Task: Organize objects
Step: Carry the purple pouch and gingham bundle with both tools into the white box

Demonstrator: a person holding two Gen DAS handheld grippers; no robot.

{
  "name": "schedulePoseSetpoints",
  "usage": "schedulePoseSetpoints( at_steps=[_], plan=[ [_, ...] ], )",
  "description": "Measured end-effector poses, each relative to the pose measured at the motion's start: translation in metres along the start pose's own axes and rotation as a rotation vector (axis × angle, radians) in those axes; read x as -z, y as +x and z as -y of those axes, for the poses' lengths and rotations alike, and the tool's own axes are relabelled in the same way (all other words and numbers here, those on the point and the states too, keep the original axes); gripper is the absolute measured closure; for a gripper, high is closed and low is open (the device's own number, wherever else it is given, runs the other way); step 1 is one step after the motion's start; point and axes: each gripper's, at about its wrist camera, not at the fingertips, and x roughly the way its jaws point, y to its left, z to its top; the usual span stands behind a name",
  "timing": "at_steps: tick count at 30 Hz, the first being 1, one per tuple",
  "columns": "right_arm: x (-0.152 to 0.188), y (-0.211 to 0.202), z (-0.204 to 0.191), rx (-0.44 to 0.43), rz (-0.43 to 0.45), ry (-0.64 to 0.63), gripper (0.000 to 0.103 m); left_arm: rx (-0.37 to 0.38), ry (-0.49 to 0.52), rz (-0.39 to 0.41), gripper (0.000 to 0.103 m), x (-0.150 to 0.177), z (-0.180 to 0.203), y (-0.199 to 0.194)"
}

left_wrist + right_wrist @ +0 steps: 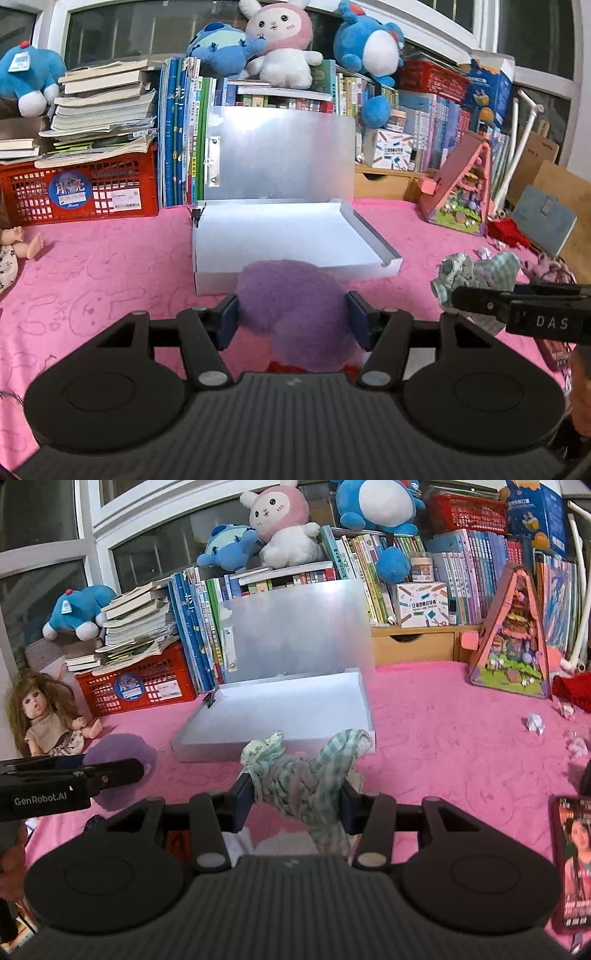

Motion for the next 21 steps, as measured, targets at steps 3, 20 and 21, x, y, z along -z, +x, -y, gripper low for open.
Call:
schedulePoseSetpoints(
  at_steps=[3, 20, 21],
  plan=[
    [-0.009, 0.011, 0.003, -0.002, -0.01, 0.008, 0.052, -0.01, -0.006, -0.003, 0.037, -0.009, -0.003, 0.014],
    [-0.067, 0.091, 0.018, 0.008, -0.064, 0.036, 0.052, -0.084, -0.057, -0.026, 0.037, -0.064, -0.032, 0.099],
    [-0.069, 0.098, 0.019, 0.009, -0.073, 0.043, 0.052, -0.087, -0.057, -0.026, 0.037, -0.066, -0.033, 0.106]
  ],
)
